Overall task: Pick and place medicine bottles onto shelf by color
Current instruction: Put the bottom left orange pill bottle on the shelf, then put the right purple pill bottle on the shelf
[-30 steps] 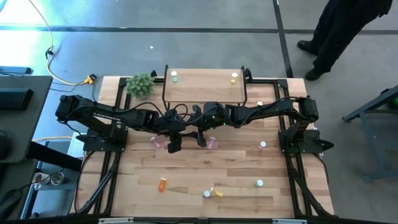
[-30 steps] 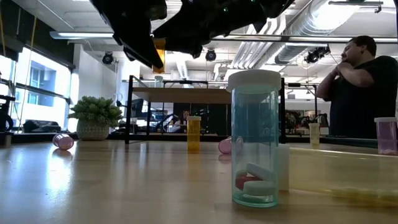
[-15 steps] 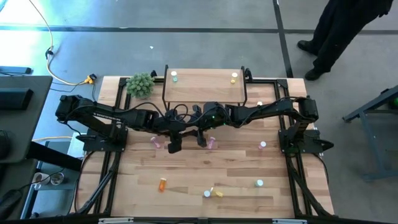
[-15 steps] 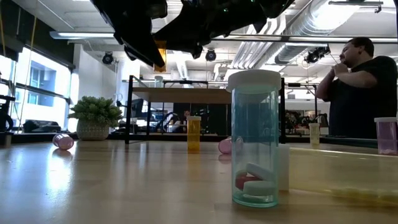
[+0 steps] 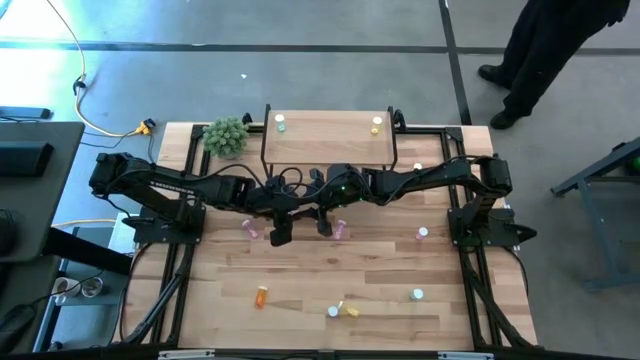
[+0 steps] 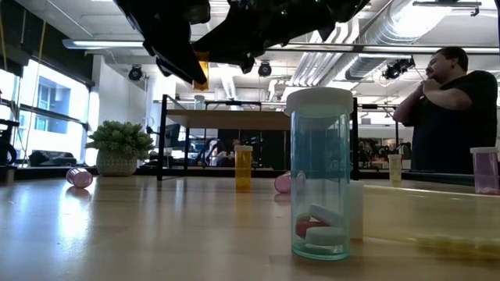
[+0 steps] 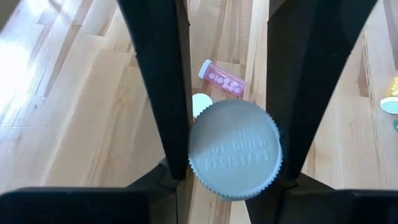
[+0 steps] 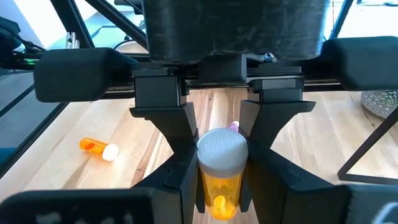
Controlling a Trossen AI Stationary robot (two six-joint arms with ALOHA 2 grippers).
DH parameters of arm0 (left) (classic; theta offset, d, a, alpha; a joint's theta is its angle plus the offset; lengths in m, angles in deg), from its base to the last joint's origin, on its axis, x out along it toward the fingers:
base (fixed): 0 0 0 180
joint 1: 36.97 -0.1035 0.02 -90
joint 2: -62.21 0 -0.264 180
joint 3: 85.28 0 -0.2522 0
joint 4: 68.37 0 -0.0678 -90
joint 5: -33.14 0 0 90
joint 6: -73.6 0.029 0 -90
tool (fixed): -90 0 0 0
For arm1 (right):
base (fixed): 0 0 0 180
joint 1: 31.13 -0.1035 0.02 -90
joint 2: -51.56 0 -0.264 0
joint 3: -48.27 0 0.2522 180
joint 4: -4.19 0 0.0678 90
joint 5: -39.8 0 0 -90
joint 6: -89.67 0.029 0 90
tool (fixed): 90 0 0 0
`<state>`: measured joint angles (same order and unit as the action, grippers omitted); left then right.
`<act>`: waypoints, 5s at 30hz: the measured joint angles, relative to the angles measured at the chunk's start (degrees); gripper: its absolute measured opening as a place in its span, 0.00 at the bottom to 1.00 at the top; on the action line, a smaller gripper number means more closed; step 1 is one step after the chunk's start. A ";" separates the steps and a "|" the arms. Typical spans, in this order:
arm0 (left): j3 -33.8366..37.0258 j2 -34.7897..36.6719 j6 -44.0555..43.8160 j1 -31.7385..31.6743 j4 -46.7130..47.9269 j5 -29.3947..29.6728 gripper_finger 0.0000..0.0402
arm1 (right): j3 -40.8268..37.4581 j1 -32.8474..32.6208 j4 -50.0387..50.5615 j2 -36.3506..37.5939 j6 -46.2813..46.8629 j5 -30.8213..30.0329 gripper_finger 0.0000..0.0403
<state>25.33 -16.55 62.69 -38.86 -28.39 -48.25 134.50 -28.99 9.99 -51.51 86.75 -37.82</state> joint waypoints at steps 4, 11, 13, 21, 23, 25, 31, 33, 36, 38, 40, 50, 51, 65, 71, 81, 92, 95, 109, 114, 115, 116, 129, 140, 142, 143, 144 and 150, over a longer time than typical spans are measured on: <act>0.02 0.00 0.00 0.07 0.07 -0.16 0.29 | 0.00 0.12 0.08 0.00 -0.11 0.00 0.25; 0.02 0.00 -1.26 0.13 0.07 -0.23 0.40 | 0.00 0.27 0.48 0.00 -0.11 -0.02 0.25; 0.02 0.00 -2.31 0.07 0.07 -0.22 0.44 | 0.00 0.53 1.14 0.19 -0.06 -0.02 0.25; 0.02 0.42 -2.31 0.01 0.39 1.23 0.50 | 0.00 2.38 5.93 3.11 -0.28 -2.69 0.25; 0.02 0.60 -1.86 0.04 0.53 1.65 0.50 | 0.00 3.20 7.33 4.20 -0.76 -2.95 0.25; 0.04 1.15 -1.29 0.07 0.81 2.51 0.50 | 0.00 4.12 8.43 5.10 -1.04 -2.99 0.25; 0.00 3.37 -0.87 -0.11 1.24 3.80 0.48 | 0.00 7.48 10.76 7.87 -1.19 -2.97 0.25; 0.04 4.64 -0.85 -0.26 2.19 3.94 0.47 | 0.00 8.63 10.11 8.34 -1.68 -2.93 0.25; -0.01 6.52 -0.87 -0.34 2.70 3.96 0.47 | -0.02 10.45 9.31 8.97 -2.05 -2.93 0.25; 0.00 7.93 -0.85 -0.35 3.15 3.95 0.47 | -0.02 11.70 8.93 9.24 -2.07 -2.93 0.25; -0.01 9.39 -0.87 -0.35 4.14 3.82 0.47 | -0.04 12.88 7.54 9.31 -2.14 -2.93 0.25; -0.01 16.46 -0.86 1.68 5.62 3.76 0.47 | -0.03 19.13 -2.06 9.38 -2.10 -2.89 0.25; -0.02 17.07 -0.85 1.97 5.64 3.81 0.47 | -0.04 19.74 -3.02 9.38 -2.10 -2.89 0.25; 0.00 22.68 1.11 2.29 6.85 8.85 0.47 | 1.50 27.77 -8.75 8.64 -1.61 -2.82 0.25; 0.00 22.62 1.11 2.29 6.95 9.12 0.47 | 7.37 29.53 -3.76 5.11 -1.98 -2.16 0.25; 0.00 22.56 1.11 2.27 6.98 10.02 0.47 | 8.99 29.80 -0.22 -0.10 -2.07 1.16 0.25; 0.00 22.55 1.10 2.27 6.97 10.05 0.47 | 9.01 29.85 0.08 -4.33 -0.27 1.31 0.25; 0.00 22.53 1.10 2.27 6.97 10.06 0.47 | 9.01 29.85 0.04 -5.20 -0.08 1.32 0.25; 0.00 22.53 1.09 2.27 6.97 10.04 0.47 | 9.01 29.72 0.06 -6.60 -0.05 1.31 0.25; 0.00 22.53 1.09 2.27 6.97 10.06 0.47 | 9.01 29.69 0.52 -6.60 -0.06 1.31 0.25; 0.00 22.53 1.09 2.27 6.97 10.06 0.47 | 9.01 29.69 0.50 -6.60 -0.06 1.31 0.25; 0.00 22.53 1.09 2.27 6.95 10.06 0.47 | 9.01 29.69 0.52 -6.60 -0.06 1.31 0.25; 0.00 22.52 1.09 2.27 6.97 10.05 0.47 | 9.01 29.69 0.47 -6.58 -0.09 1.29 0.36; 0.00 22.51 1.07 2.27 6.97 10.05 0.47 | 9.01 29.69 0.04 -5.46 -0.49 1.26 0.39; 0.00 22.52 1.08 2.27 6.97 10.05 0.47 | 9.01 29.69 0.05 -4.85 -0.86 1.25 0.39; 0.00 22.51 1.07 2.27 6.97 10.05 0.47 | 9.01 29.69 0.19 -4.49 -1.26 1.25 0.39; 0.00 22.51 1.07 2.27 6.97 10.06 0.47 | 9.01 29.69 0.51 -4.17 -1.69 1.25 0.39; 0.00 22.51 0.50 2.26 7.07 10.04 0.47 | 9.01 29.69 4.11 -1.38 -2.13 1.14 0.39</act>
<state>25.33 5.96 63.18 -36.60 -21.32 -38.21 143.51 0.71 14.10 -52.89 84.62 -36.68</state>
